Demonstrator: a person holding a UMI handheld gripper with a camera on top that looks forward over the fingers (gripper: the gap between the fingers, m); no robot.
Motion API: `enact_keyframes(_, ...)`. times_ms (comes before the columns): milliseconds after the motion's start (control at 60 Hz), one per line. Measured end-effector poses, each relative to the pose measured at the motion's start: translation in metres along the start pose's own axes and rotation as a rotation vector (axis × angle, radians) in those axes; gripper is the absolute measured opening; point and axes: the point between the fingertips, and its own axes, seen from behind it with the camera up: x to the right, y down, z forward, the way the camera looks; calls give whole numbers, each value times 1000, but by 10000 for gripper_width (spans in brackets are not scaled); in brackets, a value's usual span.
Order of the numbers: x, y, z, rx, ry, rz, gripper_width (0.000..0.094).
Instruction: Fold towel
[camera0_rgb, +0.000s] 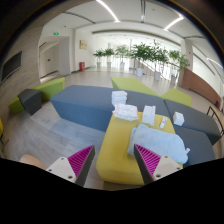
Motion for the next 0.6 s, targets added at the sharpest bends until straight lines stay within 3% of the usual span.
enact_keyframes(133,45,3,64,-33,93,-2,793)
enact_keyframes(333,91,31,173,-131,148,42,659)
enact_keyframes(433,109,57,205,-186,169,-8,492)
enact_keyframes(467,108,54,209,-159,153,-11,481)
enact_keyframes(600,108,54,203,-128,149,-59,277)
